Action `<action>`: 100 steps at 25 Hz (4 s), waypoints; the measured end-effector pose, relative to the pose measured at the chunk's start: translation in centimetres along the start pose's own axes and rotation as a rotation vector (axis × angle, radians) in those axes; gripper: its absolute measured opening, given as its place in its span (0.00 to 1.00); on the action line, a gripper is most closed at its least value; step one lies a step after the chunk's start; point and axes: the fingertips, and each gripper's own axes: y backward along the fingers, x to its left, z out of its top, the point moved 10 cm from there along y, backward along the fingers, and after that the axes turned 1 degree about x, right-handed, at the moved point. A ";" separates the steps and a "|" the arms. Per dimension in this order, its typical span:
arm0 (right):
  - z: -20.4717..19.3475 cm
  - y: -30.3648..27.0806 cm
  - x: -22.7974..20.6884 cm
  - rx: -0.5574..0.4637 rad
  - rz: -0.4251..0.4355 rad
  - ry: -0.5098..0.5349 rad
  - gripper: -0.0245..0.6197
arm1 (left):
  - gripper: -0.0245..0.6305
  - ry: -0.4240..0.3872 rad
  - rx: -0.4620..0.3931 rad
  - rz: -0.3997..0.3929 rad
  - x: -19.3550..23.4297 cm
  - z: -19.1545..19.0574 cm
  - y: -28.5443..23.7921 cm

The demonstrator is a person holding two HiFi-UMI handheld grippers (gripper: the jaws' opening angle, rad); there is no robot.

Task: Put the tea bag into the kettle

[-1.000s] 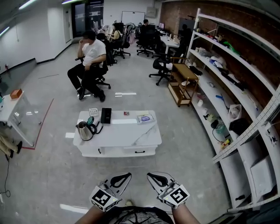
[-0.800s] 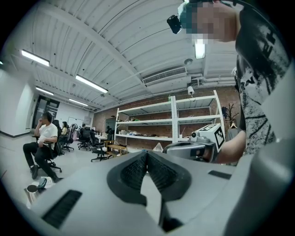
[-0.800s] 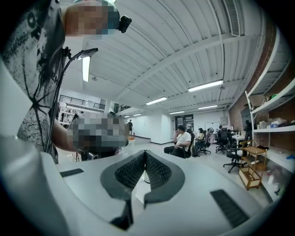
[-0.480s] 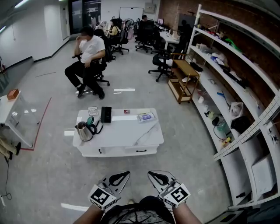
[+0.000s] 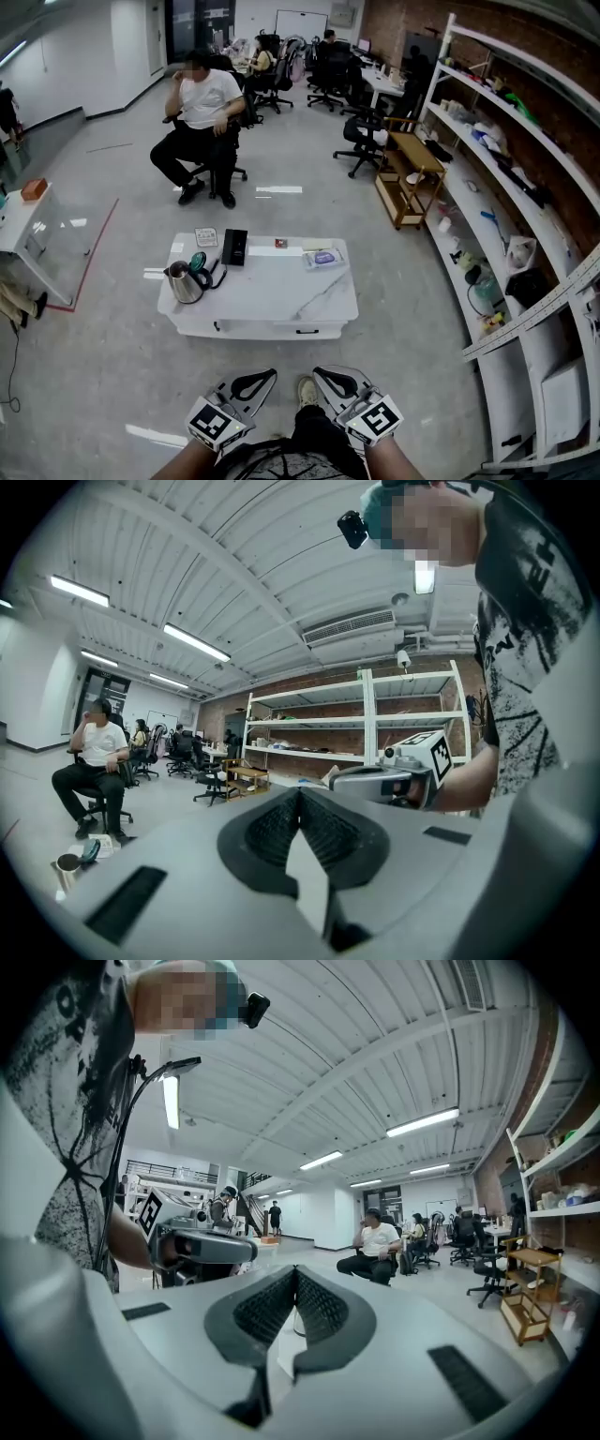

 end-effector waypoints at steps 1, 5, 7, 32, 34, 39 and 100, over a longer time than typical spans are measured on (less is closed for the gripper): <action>0.0 -0.6 -0.8 -0.004 0.006 -0.003 0.05 | 0.05 -0.005 0.004 0.004 0.5 0.0 -0.4; 0.0 -3.7 -4.2 -0.016 0.060 -0.010 0.05 | 0.05 -0.005 0.016 0.047 3.3 0.3 -2.5; 0.3 -5.1 -6.2 -0.017 0.101 -0.009 0.05 | 0.05 0.009 0.011 0.080 4.7 0.8 -4.0; 0.6 -14.1 -28.6 -0.038 0.286 -0.003 0.05 | 0.05 0.035 0.039 0.305 15.0 3.1 -20.1; 0.4 -14.5 -29.1 -0.026 0.286 -0.006 0.05 | 0.05 0.032 0.035 0.302 15.2 3.0 -20.2; 0.5 -16.0 -30.1 -0.033 0.300 -0.006 0.05 | 0.05 0.027 0.018 0.315 16.7 3.4 -20.5; -6.2 -44.4 -44.0 0.384 0.274 0.199 0.05 | 0.05 0.131 0.100 0.275 46.4 1.6 -28.3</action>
